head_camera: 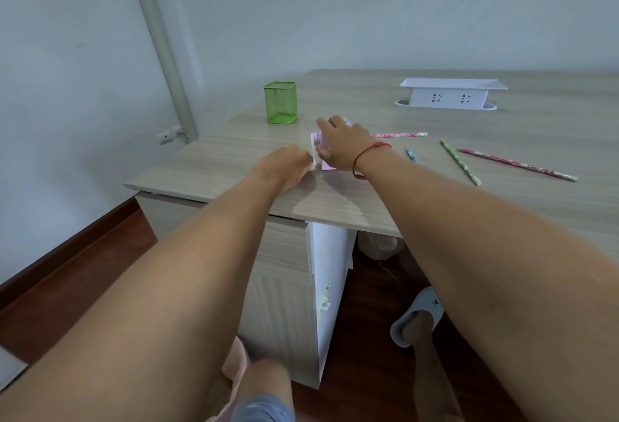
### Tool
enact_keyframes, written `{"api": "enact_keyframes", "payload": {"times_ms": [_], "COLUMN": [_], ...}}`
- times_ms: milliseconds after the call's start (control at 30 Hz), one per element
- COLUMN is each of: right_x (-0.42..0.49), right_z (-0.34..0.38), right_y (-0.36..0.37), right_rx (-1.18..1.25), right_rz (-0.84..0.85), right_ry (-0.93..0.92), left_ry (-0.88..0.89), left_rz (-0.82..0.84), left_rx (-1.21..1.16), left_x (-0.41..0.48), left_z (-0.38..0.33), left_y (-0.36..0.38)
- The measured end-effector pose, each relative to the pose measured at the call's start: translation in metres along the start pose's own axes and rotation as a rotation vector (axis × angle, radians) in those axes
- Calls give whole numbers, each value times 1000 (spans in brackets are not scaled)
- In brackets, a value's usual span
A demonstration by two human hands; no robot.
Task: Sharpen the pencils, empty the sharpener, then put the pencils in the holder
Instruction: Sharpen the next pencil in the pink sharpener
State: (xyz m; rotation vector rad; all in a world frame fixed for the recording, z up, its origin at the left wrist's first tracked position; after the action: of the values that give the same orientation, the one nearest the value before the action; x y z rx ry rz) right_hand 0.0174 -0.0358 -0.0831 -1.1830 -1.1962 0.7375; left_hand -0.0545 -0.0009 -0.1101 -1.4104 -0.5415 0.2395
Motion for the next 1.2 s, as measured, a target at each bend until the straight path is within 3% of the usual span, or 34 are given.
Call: {"api": "enact_keyframes", "payload": {"times_ms": [300,467,633,833,1200], "right_x": [-1,-8,-7,-3,-2], "right_z": [-1,3,1,0,0], "right_y": [-3,-9,-14,-10,-8], "right_rx": [-9,-51,-83,-47,-27], "right_rz": [-102,-107,-53,6,64], "right_ry": [-15,0,65,85,91], "left_ry": [21,60,82,26,91], "left_rz": [25,-116,-281,-316,-365], "left_rx": [174,304,224,87,145], "left_x": [43,50,56,36,8], "left_z": [17,18,21,13,6], "left_y": [15,-6,-48,-62,-52]}}
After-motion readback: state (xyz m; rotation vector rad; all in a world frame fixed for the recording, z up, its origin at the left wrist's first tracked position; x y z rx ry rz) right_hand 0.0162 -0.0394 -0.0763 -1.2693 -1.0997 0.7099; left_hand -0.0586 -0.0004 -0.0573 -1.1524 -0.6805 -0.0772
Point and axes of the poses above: each hand's wrist, its own x-axis towards the middle knuckle, its own y-axis out of the palm, z = x × y, the point moved 9 cm from there along x, towards the middle knuckle, and after that the axes turned 4 degrees about -y, right-handed, at the moved point
